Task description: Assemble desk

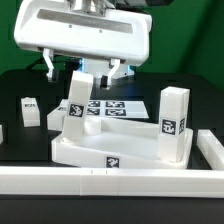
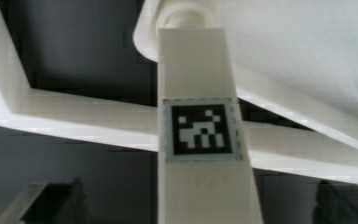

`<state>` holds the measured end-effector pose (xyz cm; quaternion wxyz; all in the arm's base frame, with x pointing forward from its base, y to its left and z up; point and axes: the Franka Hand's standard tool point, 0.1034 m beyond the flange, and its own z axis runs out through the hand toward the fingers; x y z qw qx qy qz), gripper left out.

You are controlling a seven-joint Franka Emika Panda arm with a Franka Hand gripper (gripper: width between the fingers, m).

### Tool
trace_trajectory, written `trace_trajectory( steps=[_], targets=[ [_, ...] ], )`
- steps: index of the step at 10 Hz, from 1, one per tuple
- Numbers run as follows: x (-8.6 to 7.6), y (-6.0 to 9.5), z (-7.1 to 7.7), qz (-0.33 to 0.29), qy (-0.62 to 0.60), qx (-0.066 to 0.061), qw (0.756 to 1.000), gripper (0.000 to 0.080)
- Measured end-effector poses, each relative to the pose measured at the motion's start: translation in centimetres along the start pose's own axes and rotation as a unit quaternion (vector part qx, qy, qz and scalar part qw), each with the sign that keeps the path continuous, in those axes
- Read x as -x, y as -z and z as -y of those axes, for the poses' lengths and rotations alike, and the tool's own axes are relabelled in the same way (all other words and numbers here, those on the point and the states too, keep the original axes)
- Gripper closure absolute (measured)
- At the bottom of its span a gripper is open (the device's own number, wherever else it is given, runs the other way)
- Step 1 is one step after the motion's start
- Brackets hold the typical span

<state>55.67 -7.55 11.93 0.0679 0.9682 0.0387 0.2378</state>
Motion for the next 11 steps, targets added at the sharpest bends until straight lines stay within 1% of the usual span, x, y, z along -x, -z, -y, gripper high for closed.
trace_trajectory(
  steps=[2,3,4,5,6,7,8,9,10,11],
  targets=[
    [0.0,0.1,-0.6,0.006,-0.005,-0.002,1.0,0.0152],
    [-0.2,0.6,-0.9,0.011,-0.009,-0.007,1.0,0.0151],
    [-0.6,1.2,-1.0,0.02,-0.013,-0.018,1.0,0.0151],
    [-1.1,1.7,-1.3,0.021,-0.017,-0.023,0.999,0.0151],
    [-1.1,1.8,-1.2,0.025,-0.022,-0.026,0.999,0.0151],
    [-0.9,1.6,-0.7,0.035,-0.025,-0.035,0.998,0.0151],
    [-0.9,1.6,-0.7,0.036,-0.026,-0.035,0.998,0.0151],
    [-0.4,1.3,0.2,0.068,-0.037,-0.057,0.995,0.0151],
    [-0.4,1.2,0.8,0.109,-0.038,-0.077,0.99,0.0151],
    [-0.7,1.1,0.6,0.126,-0.035,-0.082,0.988,0.0151]
  ],
)
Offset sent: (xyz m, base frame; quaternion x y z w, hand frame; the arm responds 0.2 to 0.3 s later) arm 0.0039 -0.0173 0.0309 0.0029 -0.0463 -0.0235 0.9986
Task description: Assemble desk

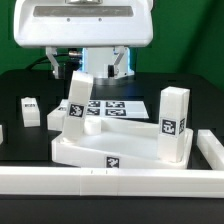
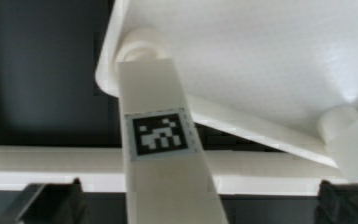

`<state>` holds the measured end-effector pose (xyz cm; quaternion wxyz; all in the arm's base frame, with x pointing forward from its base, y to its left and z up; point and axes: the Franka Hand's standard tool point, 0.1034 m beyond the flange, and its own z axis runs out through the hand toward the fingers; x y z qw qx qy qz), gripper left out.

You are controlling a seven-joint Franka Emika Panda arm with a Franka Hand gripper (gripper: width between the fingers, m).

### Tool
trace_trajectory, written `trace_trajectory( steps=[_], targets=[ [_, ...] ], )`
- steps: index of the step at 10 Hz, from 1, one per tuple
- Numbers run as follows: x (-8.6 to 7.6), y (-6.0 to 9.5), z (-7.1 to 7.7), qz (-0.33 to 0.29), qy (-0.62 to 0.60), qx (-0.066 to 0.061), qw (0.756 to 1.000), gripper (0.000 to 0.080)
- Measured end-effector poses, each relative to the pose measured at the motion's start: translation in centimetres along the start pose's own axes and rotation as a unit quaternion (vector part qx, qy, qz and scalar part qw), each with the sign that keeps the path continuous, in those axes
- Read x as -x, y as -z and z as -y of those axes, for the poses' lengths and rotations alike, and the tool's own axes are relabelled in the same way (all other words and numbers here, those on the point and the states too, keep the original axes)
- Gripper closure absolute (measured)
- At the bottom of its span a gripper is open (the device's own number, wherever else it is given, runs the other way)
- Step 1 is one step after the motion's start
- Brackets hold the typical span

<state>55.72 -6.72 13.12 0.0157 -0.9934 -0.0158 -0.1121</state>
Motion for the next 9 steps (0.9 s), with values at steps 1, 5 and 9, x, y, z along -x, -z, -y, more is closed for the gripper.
trace_trajectory(
  steps=[1,5,9],
  targets=[
    [0.2,-0.3,0.2,0.035,0.002,-0.012,0.999,0.0151],
    [0.1,-0.6,0.1,0.093,0.003,-0.036,0.995,0.0151],
    [-0.7,-1.7,-0.5,0.088,0.105,0.023,0.99,0.0151]
  ],
)
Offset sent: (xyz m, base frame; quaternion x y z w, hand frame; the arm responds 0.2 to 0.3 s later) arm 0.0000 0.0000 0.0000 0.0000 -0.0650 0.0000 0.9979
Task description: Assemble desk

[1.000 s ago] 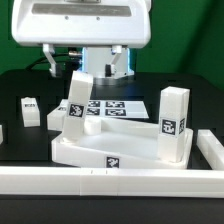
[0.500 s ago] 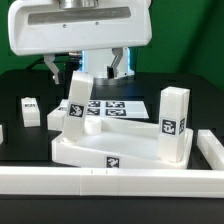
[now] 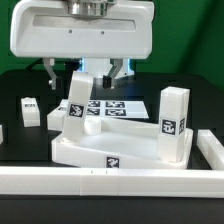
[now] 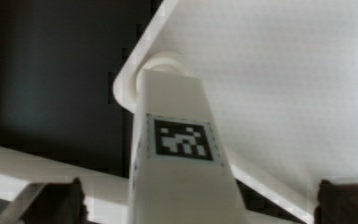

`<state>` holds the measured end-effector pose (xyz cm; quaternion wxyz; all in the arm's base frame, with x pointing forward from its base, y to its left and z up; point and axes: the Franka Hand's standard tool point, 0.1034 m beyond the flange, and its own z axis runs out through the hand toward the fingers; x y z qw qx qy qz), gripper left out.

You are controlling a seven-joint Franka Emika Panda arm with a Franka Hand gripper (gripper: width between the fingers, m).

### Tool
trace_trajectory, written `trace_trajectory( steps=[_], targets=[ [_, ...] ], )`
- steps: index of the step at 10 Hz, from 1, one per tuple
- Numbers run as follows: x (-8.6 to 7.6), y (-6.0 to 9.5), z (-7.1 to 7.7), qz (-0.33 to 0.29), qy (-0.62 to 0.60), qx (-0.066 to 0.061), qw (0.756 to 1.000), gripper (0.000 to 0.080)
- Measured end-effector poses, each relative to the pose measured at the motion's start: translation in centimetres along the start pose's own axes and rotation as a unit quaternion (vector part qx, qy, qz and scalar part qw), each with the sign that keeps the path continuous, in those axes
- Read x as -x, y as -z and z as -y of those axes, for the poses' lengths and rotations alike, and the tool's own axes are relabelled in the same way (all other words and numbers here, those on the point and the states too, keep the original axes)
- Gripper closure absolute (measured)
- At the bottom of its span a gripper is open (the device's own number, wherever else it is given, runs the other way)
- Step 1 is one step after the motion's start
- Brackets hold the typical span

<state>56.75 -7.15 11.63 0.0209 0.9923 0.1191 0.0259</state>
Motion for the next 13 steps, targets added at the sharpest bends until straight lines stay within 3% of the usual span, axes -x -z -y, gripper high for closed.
trace_trajectory(
  steps=[5,7,8,9,12,13],
  targets=[
    [0.07,-0.12,-0.07,0.001,0.001,-0.001,1.0,0.0151],
    [0.08,-0.15,-0.07,0.001,0.001,-0.001,1.0,0.0414],
    [0.03,-0.11,-0.13,0.0,0.0,0.0,1.0,0.0414],
    [0.03,-0.13,-0.08,0.0,0.0,-0.001,1.0,0.051],
    [0.07,-0.12,-0.15,0.0,-0.003,-0.002,1.0,0.051],
    [0.25,-0.09,-0.61,-0.004,-0.021,-0.009,1.0,0.051]
  ],
)
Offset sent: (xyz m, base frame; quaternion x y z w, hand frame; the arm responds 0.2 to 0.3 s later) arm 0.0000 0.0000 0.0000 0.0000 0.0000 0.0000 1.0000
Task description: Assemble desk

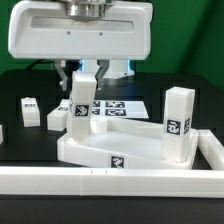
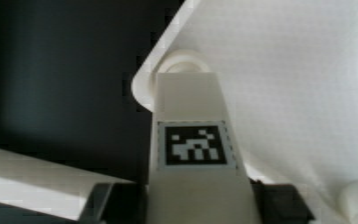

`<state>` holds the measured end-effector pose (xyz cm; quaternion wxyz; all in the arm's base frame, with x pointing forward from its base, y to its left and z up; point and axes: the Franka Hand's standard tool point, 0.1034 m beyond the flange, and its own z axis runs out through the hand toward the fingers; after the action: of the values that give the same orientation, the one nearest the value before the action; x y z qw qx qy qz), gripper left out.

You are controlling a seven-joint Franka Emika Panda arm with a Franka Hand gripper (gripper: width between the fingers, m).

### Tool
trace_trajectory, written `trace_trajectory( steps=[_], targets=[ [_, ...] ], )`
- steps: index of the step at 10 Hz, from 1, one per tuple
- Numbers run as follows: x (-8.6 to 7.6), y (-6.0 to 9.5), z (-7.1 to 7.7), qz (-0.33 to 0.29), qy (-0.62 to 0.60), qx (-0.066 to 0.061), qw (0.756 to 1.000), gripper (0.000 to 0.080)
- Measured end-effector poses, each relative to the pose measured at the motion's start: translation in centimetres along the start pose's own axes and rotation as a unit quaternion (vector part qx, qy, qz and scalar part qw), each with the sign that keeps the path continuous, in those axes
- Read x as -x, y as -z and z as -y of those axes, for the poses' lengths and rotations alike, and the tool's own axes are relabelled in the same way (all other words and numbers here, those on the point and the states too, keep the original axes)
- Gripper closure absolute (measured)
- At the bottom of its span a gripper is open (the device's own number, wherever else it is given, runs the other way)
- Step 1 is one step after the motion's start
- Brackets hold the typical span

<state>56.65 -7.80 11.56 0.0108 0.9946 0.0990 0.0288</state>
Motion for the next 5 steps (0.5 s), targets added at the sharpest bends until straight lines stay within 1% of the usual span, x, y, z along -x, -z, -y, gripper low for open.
trace_trajectory(
  steps=[1,2,3,5],
  targets=[
    [0.09,0.07,-0.31,-0.012,-0.011,0.001,1.0,0.051],
    [0.53,-0.11,-0.31,-0.027,-0.069,-0.006,0.997,0.0509],
    [0.86,-0.16,-0.34,-0.038,-0.119,-0.008,0.992,0.0509],
    [0.9,-0.21,-0.58,-0.055,-0.182,-0.01,0.982,0.0509]
  ],
)
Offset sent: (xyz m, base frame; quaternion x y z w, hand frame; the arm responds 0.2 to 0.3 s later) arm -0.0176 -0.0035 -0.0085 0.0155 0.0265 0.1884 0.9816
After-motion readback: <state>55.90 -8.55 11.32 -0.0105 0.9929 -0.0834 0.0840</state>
